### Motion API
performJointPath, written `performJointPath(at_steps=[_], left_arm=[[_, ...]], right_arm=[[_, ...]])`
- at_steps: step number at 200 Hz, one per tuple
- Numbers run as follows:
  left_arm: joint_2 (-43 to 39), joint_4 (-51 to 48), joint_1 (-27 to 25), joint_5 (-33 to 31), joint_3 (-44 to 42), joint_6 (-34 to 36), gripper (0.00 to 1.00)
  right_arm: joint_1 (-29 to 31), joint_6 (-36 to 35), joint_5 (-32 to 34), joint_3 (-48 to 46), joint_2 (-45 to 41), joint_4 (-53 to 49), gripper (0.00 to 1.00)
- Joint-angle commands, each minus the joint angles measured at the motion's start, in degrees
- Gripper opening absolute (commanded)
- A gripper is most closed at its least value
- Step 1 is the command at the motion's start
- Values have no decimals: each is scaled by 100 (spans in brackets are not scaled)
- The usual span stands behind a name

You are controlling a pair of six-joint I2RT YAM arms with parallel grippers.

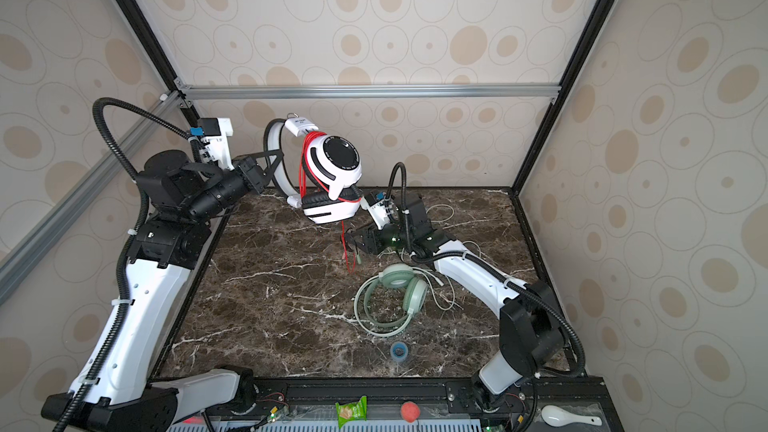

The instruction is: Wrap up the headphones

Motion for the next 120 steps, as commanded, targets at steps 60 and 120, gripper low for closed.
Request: performJointPath(at_steps=[60, 120], left_arm=[[-130, 664, -12, 38, 88, -390, 0], [-77, 738, -15, 57, 95, -462, 0]], right_arm=[[45, 322, -166, 391, 393, 454, 54], [102, 470, -273, 625, 659, 602, 49]])
